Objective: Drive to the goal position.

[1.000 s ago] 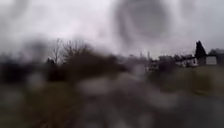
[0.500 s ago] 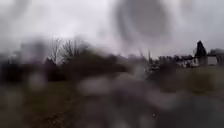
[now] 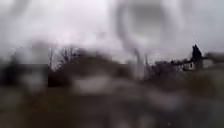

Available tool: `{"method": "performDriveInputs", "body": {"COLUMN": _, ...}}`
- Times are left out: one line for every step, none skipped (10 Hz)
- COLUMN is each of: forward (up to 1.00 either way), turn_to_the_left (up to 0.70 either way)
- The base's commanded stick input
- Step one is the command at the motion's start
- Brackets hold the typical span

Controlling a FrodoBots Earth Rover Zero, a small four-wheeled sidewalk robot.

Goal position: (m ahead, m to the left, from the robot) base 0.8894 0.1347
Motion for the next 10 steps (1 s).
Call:
{"method": "performDriveInputs", "body": {"forward": 0.85, "turn_to_the_left": 0.0}}
{"method": "performDriveInputs", "body": {"forward": 0.85, "turn_to_the_left": 0.0}}
{"method": "performDriveInputs", "body": {"forward": 0.85, "turn_to_the_left": 0.0}}
{"method": "performDriveInputs", "body": {"forward": 0.85, "turn_to_the_left": 0.0}}
{"method": "performDriveInputs", "body": {"forward": 0.85, "turn_to_the_left": 0.0}}
{"method": "performDriveInputs", "body": {"forward": 0.85, "turn_to_the_left": 0.0}}
{"method": "performDriveInputs", "body": {"forward": 0.85, "turn_to_the_left": 0.0}}
{"method": "performDriveInputs", "body": {"forward": 0.85, "turn_to_the_left": 0.0}}
{"method": "performDriveInputs", "body": {"forward": 0.47, "turn_to_the_left": 0.0}}
{"method": "performDriveInputs", "body": {"forward": 0.0, "turn_to_the_left": 0.0}}
